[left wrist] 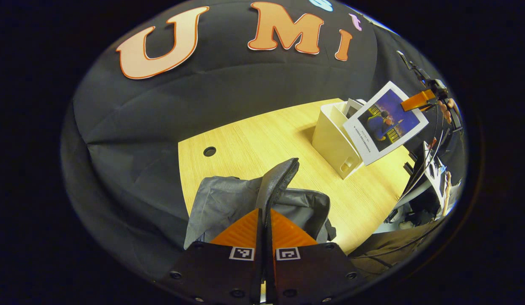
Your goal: Open the schoolbag, grab two books from the bookshelf and put them into the schoolbag.
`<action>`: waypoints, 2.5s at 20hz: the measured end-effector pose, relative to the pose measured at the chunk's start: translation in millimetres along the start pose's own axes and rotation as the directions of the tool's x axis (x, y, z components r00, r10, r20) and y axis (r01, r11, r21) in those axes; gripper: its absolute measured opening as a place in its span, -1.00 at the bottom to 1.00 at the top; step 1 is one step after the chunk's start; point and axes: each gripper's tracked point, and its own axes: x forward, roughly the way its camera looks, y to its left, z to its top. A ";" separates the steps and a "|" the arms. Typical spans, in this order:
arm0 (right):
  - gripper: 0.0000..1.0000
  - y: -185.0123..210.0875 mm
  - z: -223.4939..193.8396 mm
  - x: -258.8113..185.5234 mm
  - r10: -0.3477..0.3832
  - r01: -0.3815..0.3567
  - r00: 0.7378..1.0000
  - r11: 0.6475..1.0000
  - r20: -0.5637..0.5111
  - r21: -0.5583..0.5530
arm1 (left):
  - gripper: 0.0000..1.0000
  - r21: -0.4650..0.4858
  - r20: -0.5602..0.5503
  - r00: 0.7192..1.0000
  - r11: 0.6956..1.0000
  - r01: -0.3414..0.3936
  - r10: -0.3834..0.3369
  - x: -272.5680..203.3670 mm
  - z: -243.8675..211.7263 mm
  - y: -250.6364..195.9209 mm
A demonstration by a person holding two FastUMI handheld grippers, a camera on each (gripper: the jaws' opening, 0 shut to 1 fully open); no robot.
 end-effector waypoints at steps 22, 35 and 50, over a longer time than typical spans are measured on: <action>-0.43 115.2 -119.5 59.0 0.342 -0.318 0.934 0.927 -0.100 0.198 | -0.91 -0.039 0.020 0.999 0.998 -0.044 0.045 -6.9 4.0 1.6; -0.43 182.9 -182.1 151.9 0.459 -0.387 0.880 0.842 -0.122 0.376 | -0.91 -0.082 0.037 0.997 0.995 -0.057 0.061 -16.4 10.3 3.5; -0.41 246.6 -225.4 235.1 0.493 -0.429 0.868 0.800 -0.053 0.419 | -0.91 -0.090 0.077 0.997 0.996 -0.023 0.030 -19.0 11.9 -7.4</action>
